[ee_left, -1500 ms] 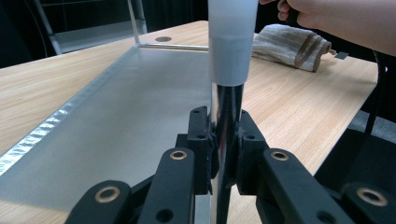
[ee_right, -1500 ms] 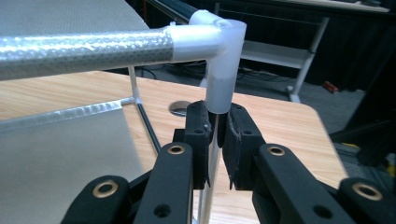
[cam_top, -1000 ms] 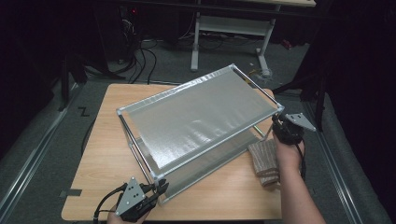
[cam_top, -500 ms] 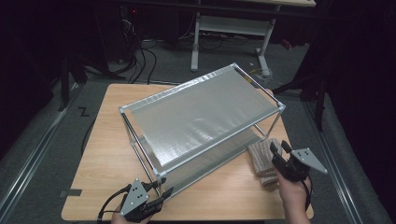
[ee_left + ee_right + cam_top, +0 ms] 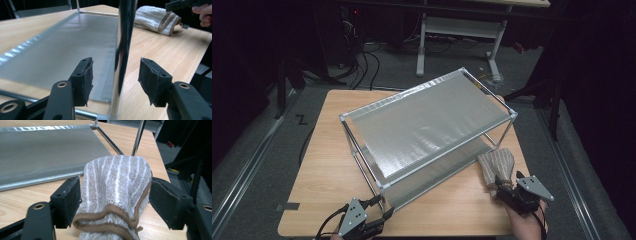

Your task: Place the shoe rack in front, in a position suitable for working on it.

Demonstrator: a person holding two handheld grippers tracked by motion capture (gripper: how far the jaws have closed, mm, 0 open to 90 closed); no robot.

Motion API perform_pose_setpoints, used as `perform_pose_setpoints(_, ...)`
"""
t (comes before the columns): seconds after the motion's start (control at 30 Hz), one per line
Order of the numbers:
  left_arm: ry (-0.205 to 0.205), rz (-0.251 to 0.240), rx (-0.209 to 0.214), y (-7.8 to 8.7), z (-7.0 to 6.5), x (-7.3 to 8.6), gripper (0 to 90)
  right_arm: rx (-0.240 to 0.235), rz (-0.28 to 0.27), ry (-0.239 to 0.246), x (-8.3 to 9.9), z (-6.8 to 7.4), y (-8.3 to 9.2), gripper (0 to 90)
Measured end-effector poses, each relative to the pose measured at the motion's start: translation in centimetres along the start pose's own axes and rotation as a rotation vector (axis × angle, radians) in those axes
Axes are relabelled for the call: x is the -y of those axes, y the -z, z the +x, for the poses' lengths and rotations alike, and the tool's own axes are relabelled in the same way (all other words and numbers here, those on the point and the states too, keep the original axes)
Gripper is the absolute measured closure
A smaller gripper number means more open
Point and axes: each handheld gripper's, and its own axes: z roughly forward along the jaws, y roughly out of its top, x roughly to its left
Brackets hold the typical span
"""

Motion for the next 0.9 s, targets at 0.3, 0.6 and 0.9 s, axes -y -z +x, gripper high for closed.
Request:
perform_pose_setpoints(0.3, 0.022, 0.014, -0.007, 0.3, 1.1, 0.6, 44.5, -0.05, 0.022, -0.081, 0.4, -0.7, -0.4, 35.8)
perform_pose_setpoints(0.6, 0.036, 0.011, -0.015, 0.6, 1.5, 0.8, 44.1, -0.067, 0.038, -0.121, 0.6, -1.2, -1.3, 48.9)
perform_pose_setpoints(0.9, 0.031, 0.012, -0.013, 0.6, 1.4, 0.8, 44.1, -0.059, 0.075, -0.095, 0.6, -1.2, -1.7, 63.6)
